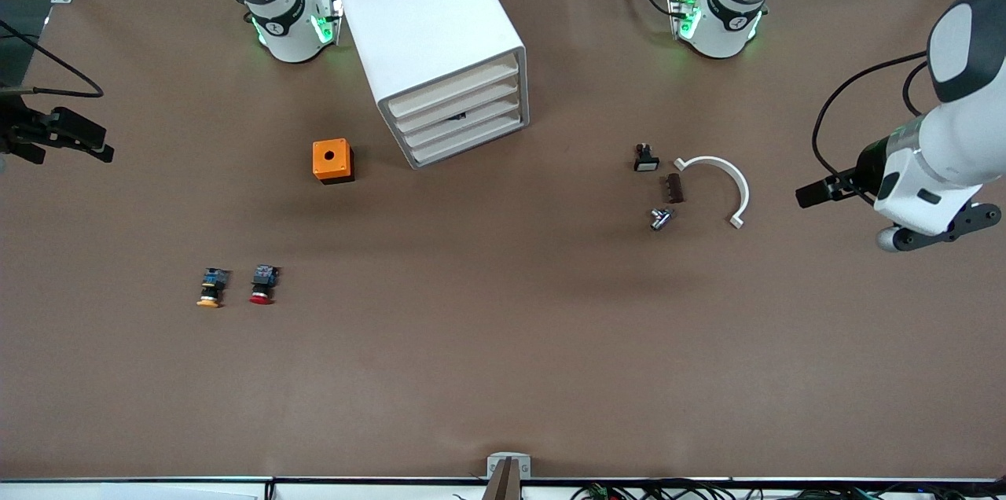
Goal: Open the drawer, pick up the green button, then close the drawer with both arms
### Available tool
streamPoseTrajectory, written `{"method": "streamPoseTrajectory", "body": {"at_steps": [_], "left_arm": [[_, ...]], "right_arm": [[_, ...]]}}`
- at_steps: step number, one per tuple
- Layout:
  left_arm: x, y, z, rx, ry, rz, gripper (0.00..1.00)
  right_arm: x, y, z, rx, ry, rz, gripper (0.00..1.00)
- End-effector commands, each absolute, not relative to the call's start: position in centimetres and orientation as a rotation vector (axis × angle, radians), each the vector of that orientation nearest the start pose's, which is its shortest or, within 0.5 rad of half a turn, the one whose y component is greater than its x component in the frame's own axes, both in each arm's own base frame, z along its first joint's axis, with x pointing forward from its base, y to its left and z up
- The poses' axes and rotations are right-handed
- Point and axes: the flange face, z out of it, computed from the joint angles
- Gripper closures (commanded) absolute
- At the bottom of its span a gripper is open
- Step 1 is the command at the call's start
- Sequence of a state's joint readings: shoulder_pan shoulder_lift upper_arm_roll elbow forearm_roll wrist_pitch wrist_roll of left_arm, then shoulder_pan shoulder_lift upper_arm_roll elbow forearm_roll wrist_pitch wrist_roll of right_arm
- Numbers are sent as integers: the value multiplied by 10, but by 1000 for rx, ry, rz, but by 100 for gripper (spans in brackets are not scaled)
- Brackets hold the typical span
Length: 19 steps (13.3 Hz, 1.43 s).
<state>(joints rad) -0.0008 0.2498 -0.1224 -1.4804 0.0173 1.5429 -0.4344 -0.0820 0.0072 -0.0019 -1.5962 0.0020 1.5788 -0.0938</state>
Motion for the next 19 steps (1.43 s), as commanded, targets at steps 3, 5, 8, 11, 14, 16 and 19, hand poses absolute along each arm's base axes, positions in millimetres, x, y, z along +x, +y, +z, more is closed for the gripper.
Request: {"method": "streamPoseTrajectory", "body": {"at_steps": [3, 5, 8, 11, 14, 16, 19], "left_arm": [[631, -67, 486, -2972, -695, 350, 0], [635, -69, 468, -2918, -819, 384, 0], [632, -104, 455, -2863, -904, 406, 0], [629, -140, 429, -2770, -1025, 445, 0], [619, -200, 400, -2655, -1142, 453, 0], [616, -223, 384, -2630, -1237, 546, 0], [606, -252, 371, -2566, -1395, 720, 0]], "right_arm": [[549, -51, 616, -3147, -34, 32, 0], [547, -53, 615, -3141, -130, 56, 0], [547, -52, 614, -3139, -113, 58, 0], [547, -47, 614, -3141, 40, 63, 0], [547, -51, 614, -3138, 19, 60, 0], [549, -49, 616, -3120, 31, 31, 0], [548, -55, 620, -3066, 52, 19, 0]]}}
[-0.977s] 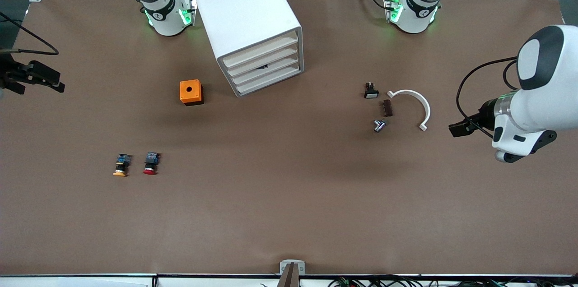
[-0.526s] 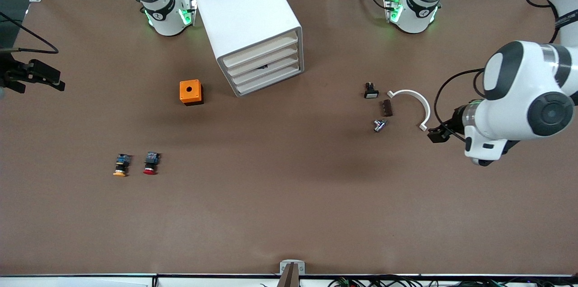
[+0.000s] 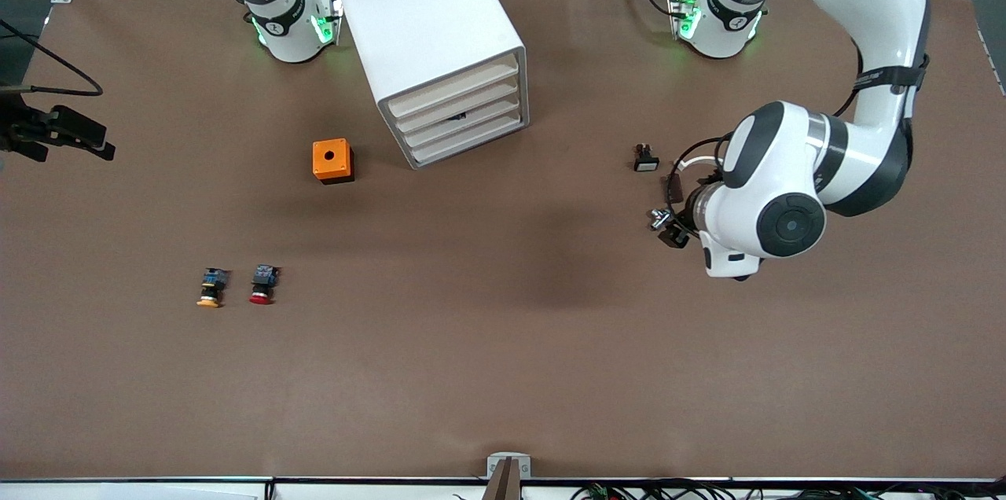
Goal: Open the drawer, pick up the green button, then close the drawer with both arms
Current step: 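Move the left gripper toward the white cabinet's drawer front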
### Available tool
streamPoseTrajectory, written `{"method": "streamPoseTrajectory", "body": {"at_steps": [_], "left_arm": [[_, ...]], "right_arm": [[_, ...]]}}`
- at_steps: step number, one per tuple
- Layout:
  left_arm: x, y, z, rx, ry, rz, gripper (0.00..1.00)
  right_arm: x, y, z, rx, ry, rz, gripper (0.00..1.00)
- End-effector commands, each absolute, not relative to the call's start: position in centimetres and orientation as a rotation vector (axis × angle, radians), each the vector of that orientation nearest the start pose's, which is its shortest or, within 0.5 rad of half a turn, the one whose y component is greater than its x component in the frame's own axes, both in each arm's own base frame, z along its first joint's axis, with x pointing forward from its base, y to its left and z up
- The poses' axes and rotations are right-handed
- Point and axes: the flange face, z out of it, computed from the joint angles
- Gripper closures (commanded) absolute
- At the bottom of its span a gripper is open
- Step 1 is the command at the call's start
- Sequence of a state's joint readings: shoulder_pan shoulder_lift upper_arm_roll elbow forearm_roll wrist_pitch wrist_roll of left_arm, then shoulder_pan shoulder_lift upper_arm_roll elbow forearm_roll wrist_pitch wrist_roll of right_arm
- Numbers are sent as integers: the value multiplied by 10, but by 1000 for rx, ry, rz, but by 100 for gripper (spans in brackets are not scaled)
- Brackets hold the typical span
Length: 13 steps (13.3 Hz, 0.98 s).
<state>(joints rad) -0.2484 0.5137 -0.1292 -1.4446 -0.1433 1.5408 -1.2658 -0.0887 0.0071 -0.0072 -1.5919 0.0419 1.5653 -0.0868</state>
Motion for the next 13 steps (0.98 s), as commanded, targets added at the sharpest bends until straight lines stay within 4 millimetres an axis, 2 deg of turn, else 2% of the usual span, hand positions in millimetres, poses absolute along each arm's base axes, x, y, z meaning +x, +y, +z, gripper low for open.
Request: {"method": "streamPoseTrajectory", "body": {"at_steps": [1, 3, 6, 8, 10, 13], "left_arm": [[603, -258, 365, -2506, -1469, 755, 0], [592, -286, 356, -2421, -1539, 795, 0], [586, -303, 341, -2276, -1673, 921, 0], [580, -313, 314, -2206, -1674, 1006, 0], [567, -335, 289, -2130, -1659, 1066, 1], [542, -374, 253, -1848, -1765, 1141, 2]], "right_arm": [[548, -53, 624, -3074, 42, 14, 0], [547, -55, 623, -3076, 49, 14, 0], [549, -57, 617, -3076, 57, 28, 0], [553, -56, 612, -3074, 53, 33, 0], [553, -54, 611, -3072, 48, 37, 0], [556, -55, 603, -3064, 51, 62, 0]]}}
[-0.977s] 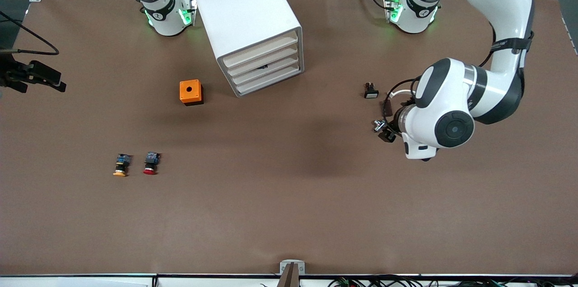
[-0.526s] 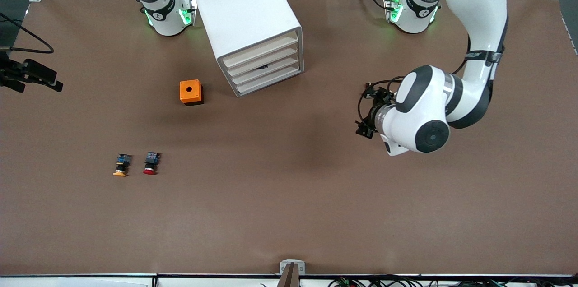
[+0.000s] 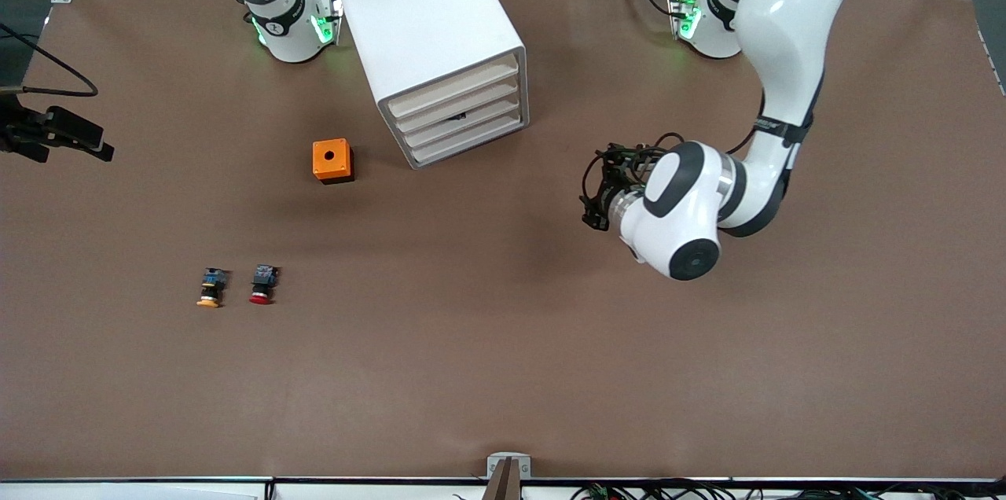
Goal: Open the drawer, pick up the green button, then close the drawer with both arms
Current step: 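Move the left gripper toward the white cabinet's drawer front, then grasp the drawer handle with the left gripper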
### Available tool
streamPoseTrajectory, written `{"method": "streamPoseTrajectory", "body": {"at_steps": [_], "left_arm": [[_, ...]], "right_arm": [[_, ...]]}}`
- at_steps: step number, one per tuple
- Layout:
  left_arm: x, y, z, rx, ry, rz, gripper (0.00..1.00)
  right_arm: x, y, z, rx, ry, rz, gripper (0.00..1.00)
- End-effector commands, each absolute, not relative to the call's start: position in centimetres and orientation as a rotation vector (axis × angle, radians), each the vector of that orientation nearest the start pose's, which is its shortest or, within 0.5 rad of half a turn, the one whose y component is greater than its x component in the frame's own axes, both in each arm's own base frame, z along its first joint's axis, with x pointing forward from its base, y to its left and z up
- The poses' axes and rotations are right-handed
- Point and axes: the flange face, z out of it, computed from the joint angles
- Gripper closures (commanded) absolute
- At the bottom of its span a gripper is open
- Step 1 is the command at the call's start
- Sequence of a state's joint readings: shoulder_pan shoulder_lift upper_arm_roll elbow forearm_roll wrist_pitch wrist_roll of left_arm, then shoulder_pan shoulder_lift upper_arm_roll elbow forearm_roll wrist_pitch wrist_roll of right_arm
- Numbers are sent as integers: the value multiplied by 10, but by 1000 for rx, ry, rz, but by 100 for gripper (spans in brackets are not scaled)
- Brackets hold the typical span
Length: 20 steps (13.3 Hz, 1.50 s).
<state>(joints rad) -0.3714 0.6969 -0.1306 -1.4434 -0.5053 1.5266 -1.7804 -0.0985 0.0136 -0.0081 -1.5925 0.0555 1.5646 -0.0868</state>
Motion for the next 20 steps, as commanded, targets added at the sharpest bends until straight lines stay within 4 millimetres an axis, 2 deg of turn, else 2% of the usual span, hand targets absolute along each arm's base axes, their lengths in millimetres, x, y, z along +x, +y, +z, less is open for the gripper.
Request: {"method": "streamPoseTrajectory", "body": {"at_steps": [1, 3, 6, 8, 10, 12, 14, 16, 20], "left_arm": [[538, -382, 245, -1754, -1795, 1213, 2], [524, -402, 218, -1566, -1817, 1317, 5], [494, -434, 193, -1389, -1817, 1274, 10], [484, -443, 170, -1248, -1817, 1325, 27], [474, -457, 162, -1138, -1815, 1356, 28], [457, -472, 158, -1107, -1802, 1309, 32], [447, -479, 150, -1071, -1795, 1279, 34], [438, -487, 146, -1072, -1782, 1272, 47], [420, -504, 133, -1054, -1767, 1291, 67]], "right_arm": [[558, -55, 598, -3061, 54, 83, 0], [559, -52, 597, -3060, 59, 81, 1], [559, -50, 598, -3065, 51, 89, 1], [559, -50, 596, -3060, 65, 96, 1], [559, -50, 597, -3060, 103, 93, 1], [559, -48, 595, -3053, 248, 108, 1], [559, -32, 594, -3045, 365, 130, 2], [558, -11, 591, -3042, 423, 167, 6], [565, 38, 576, -3005, 622, 225, 3]]}}
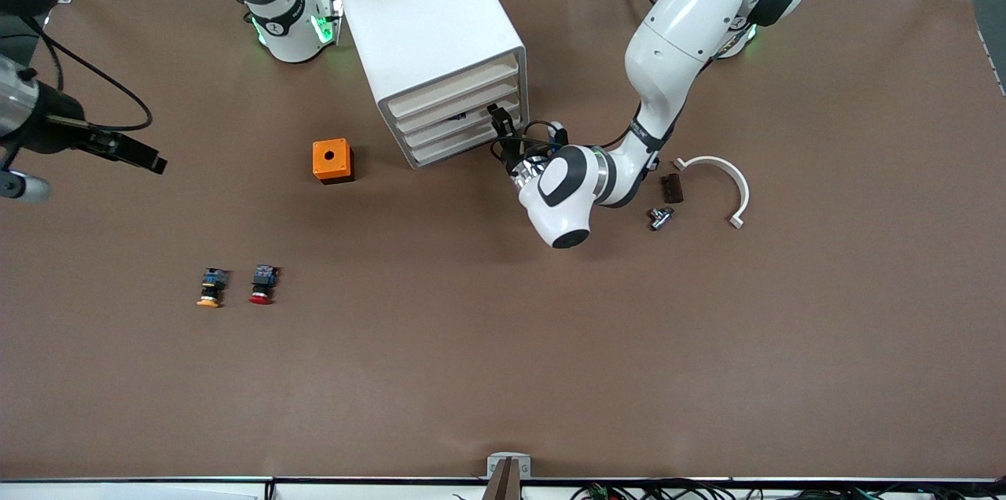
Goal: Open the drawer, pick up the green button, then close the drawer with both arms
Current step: 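Pull the drawer open with the left gripper while the right gripper approaches, then grasp the green button with the right gripper while the left gripper withdraws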
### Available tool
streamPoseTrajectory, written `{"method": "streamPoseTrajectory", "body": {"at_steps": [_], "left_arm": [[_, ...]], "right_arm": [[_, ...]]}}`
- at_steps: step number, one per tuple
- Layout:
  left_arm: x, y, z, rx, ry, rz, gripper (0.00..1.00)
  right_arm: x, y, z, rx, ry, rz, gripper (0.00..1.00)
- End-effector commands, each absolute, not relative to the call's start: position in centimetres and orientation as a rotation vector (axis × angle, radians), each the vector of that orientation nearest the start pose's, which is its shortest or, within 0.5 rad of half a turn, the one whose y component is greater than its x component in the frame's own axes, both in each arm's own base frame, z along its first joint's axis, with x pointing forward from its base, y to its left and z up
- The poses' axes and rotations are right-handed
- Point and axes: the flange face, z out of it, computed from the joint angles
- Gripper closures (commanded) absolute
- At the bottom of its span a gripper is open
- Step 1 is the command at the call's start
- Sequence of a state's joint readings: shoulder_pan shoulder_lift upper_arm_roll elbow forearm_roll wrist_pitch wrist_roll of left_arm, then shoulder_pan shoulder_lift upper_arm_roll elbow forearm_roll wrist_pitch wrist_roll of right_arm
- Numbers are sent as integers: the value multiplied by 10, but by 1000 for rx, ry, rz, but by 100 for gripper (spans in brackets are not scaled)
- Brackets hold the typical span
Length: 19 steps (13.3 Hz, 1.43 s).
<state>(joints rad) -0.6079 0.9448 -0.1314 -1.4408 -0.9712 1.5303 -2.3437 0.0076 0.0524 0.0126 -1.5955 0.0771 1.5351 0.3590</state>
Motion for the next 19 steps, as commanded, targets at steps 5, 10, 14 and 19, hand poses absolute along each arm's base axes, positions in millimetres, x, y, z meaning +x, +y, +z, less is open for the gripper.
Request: {"method": "streamPoseTrajectory", "body": {"at_steps": [5, 10, 14, 19], "left_arm": [[442, -487, 136, -1020, -1823, 1285, 100], [529, -427, 162, -993, -1970, 1372, 100], [554, -408, 168, -1074, -2019, 1423, 75], [582, -382, 191, -1089, -2095, 1414, 1]], "right_arm": [[576, 80, 545, -2913, 747, 335, 2], [590, 116, 512, -2864, 889, 366, 2], [591, 189, 472, -2823, 1080, 362, 2], [576, 290, 436, -2735, 1336, 316, 2]]}}
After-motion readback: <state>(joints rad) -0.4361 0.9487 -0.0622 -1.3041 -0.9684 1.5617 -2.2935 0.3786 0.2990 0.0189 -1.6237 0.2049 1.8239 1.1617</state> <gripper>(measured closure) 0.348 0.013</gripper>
